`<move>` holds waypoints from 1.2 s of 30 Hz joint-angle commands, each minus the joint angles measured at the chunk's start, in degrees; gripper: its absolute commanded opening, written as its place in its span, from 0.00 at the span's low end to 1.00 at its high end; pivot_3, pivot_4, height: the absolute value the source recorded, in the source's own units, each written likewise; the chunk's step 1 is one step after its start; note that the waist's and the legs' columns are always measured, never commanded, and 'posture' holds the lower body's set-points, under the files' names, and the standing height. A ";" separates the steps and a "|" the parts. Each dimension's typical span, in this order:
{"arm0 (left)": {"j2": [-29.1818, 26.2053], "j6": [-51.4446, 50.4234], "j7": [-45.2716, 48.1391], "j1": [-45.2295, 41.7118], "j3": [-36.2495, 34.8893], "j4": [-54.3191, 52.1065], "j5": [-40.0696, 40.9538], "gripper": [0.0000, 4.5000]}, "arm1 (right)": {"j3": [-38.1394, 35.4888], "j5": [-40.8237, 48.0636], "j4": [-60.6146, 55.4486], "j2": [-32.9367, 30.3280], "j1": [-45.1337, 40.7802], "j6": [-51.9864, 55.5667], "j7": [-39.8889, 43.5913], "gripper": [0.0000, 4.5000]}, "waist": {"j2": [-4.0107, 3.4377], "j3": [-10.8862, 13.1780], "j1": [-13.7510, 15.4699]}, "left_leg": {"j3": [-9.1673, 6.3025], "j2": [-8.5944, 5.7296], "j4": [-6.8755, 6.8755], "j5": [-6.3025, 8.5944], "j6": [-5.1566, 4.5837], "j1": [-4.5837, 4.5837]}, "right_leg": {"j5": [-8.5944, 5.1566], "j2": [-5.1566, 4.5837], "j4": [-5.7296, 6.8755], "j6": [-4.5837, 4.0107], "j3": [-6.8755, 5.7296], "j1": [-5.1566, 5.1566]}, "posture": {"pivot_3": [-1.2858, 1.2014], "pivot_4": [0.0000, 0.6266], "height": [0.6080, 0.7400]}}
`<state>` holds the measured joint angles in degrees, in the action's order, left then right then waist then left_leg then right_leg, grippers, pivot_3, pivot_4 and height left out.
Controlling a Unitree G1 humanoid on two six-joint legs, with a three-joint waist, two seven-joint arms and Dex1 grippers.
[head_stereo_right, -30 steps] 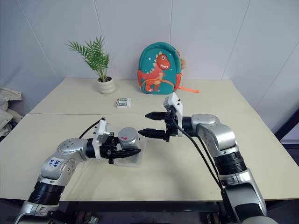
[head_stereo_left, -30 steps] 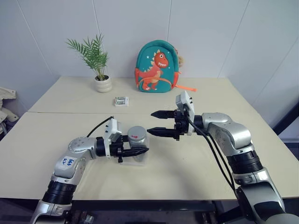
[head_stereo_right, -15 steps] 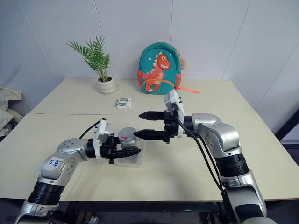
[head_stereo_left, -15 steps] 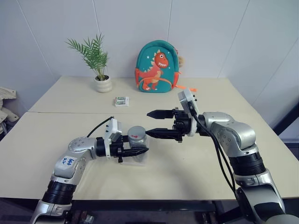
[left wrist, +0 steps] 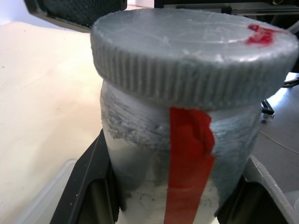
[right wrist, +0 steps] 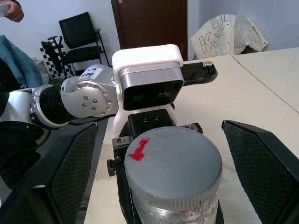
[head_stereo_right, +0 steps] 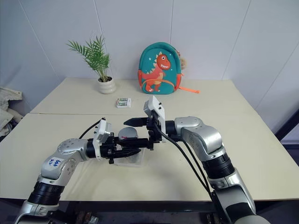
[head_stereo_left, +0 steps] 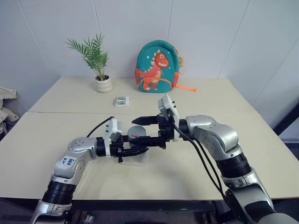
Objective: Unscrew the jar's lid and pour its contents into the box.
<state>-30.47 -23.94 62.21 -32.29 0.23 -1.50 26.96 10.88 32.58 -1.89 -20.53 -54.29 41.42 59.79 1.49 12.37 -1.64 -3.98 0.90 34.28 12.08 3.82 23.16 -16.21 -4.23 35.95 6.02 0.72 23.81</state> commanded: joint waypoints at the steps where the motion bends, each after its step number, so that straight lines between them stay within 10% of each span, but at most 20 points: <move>1: -0.83 0.38 0.06 0.10 -0.93 -2.02 0.85 0.44 | -0.20 -0.30 -1.40 0.58 -1.23 -0.48 -0.41 1.00 | 0.00 0.00 0.00 | 0.00 0.00 0.00 0.00 0.00 0.00 | 0.00 0.00 0.00 0.00 0.00 0.00 | 0.52 0.24 1.00; 19: -0.53 0.55 0.09 -0.15 -0.73 -1.78 0.82 0.44 | -0.16 -2.26 1.64 1.39 -0.57 -2.01 0.58 1.00 | 0.00 0.00 0.01 | 0.00 0.00 0.00 0.00 0.00 0.00 | 0.00 0.00 0.00 0.00 0.00 0.00 | 0.52 0.24 1.00; 24: -0.52 0.56 -0.02 -0.18 -0.73 -1.81 0.78 0.44 | -0.03 -2.57 1.86 1.45 -0.29 -2.58 1.01 0.67 | 0.00 0.00 -0.02 | 0.00 0.00 0.00 0.00 0.00 0.00 | 0.00 0.00 0.00 0.00 0.00 0.00 | 0.52 0.24 1.00; 36: -0.52 0.49 -0.12 0.21 -0.70 -2.22 0.79 0.44 | -3.97 4.09 0.00 2.54 -0.69 1.93 1.77 0.67 | 0.00 0.00 0.01 | 0.00 0.00 0.00 0.00 0.00 0.00 | 0.00 0.00 0.00 0.00 0.00 0.00 | 0.52 0.24 1.00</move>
<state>-30.47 -23.72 62.21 -32.29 0.20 -1.93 26.97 9.95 32.68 0.58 -19.02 -54.10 42.18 60.98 1.49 12.38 -1.64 -3.98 0.90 34.28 12.08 3.82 23.16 -16.21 -4.23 35.95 6.02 0.73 23.81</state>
